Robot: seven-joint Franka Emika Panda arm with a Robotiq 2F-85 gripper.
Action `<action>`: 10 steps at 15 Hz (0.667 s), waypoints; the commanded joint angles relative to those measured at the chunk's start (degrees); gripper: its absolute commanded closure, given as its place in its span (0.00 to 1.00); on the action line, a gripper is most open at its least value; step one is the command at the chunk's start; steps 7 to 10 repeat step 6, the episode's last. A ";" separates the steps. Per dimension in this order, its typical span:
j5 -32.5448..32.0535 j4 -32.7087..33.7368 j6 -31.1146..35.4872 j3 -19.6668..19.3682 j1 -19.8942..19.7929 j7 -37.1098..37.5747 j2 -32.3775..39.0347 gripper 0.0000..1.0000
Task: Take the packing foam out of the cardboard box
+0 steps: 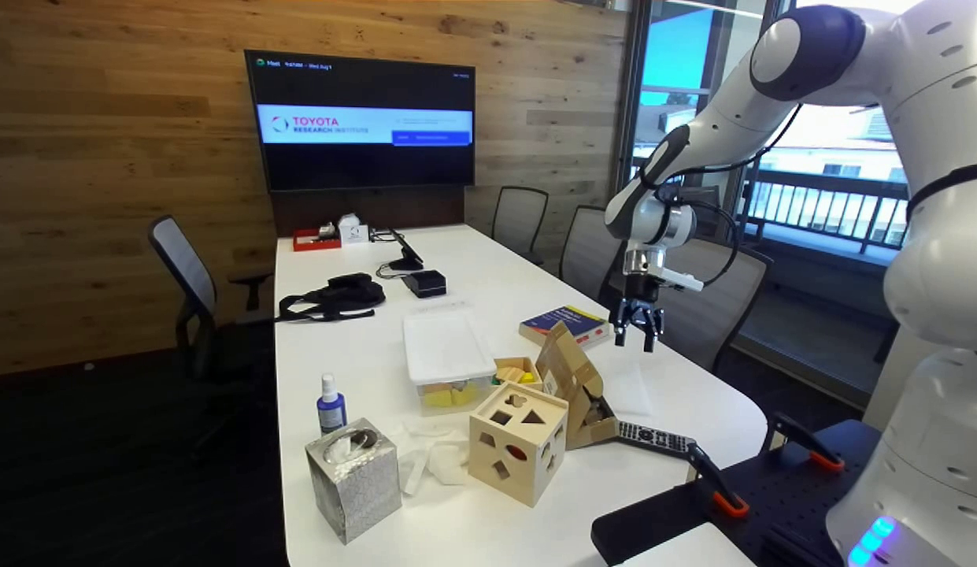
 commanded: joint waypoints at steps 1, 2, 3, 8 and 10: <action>1.22 -5.67 5.52 1.08 -0.73 -3.47 -3.88 0.00; 1.17 -6.16 6.29 1.27 -0.79 -4.01 -4.05 0.00; 1.20 -6.55 6.92 1.39 -0.77 -4.00 -4.22 0.00; 1.27 -7.42 8.44 1.57 -0.71 -3.96 -4.66 0.00; 1.27 -7.42 8.44 1.57 -0.71 -3.96 -4.66 0.00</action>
